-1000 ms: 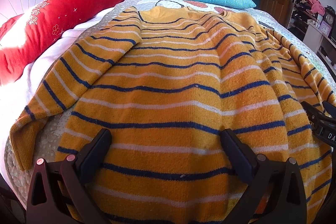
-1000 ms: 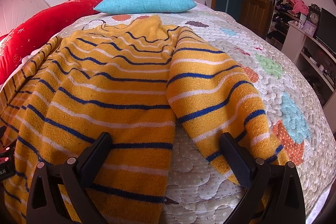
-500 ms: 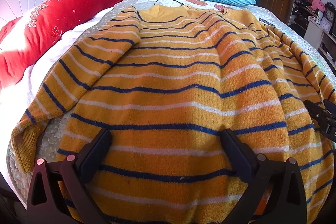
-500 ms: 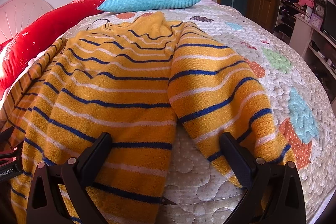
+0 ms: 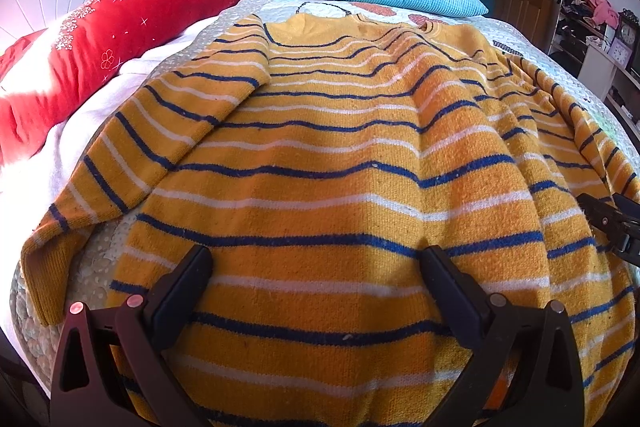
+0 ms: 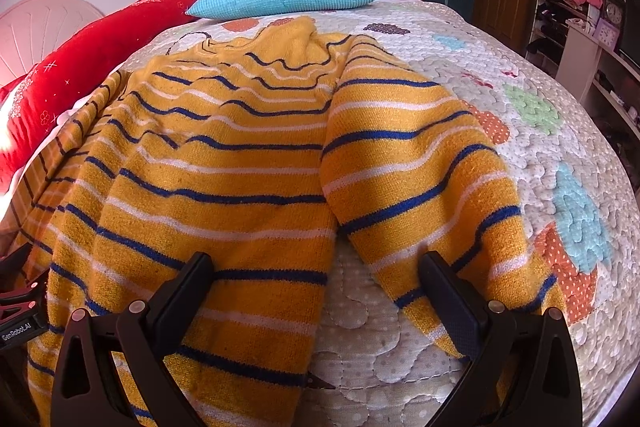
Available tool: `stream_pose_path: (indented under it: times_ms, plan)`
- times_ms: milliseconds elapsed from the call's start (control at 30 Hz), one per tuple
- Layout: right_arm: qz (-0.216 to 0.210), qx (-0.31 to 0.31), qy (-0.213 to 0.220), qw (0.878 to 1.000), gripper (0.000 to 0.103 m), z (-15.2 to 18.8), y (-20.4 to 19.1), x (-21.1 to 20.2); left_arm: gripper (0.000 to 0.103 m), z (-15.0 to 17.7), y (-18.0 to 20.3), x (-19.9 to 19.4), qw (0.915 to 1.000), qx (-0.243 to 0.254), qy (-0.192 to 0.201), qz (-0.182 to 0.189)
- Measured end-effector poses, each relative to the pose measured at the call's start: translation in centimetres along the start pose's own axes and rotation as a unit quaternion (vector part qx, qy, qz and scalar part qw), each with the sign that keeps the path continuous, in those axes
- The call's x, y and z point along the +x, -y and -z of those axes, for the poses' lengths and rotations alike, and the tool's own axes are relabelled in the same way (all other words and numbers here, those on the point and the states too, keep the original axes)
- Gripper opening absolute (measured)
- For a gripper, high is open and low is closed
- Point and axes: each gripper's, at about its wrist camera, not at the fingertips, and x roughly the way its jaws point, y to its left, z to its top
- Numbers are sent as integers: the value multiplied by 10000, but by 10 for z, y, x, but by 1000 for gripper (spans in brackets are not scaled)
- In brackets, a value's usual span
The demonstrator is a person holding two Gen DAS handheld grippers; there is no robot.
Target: Fold small clothes
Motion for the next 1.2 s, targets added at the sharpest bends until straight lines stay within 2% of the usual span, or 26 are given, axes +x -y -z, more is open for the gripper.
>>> stream_pose_path:
  times_ms: [100, 267, 500, 533, 600, 667, 700, 800, 967, 1033, 1100, 1200]
  plan:
    - [-57, 83, -13, 9999, 103, -1, 3, 0, 103, 0, 0, -1, 10000, 14, 56, -21]
    - [191, -65, -49, 9998, 103, -1, -4, 2, 103, 0, 0, -2, 9999, 16, 95, -38]
    - [178, -122, -40, 9998, 103, -2, -4, 0, 103, 0, -1, -2, 9999, 10, 96, -31]
    - [101, -156, -126, 9997, 103, -5, -4, -4, 103, 0, -1, -2, 9999, 8, 97, -27]
    - [-362, -100, -103, 9992, 92, -12, -1, -23, 103, 0, -1, -2, 10000, 1, 94, -19]
    - [-886, 105, 284, 9956, 92, -18, 12, -60, 103, 0, -1, -3, 9999, 14, 141, -45]
    - [-923, 170, 471, 9945, 93, -20, 21, -77, 103, 0, 0, -3, 9999, 23, 146, -59]
    - [-597, 385, 769, 9945, 93, -19, 55, -110, 103, -1, -1, -3, 9998, 21, 173, -63]
    - [207, 742, 235, 9967, 93, 3, 114, -95, 103, -2, -1, -1, 9999, -16, 122, -33]
    - [159, 886, 112, 9959, 93, 14, 124, -91, 103, -2, -1, -1, 9999, -19, 122, -35]
    - [115, 946, 163, 9953, 93, 20, 126, -93, 103, -1, -2, -1, 9999, -15, 124, -40]
    - [1, 833, 359, 9959, 93, 20, 107, -103, 103, -2, -2, -1, 9999, -10, 122, -65]
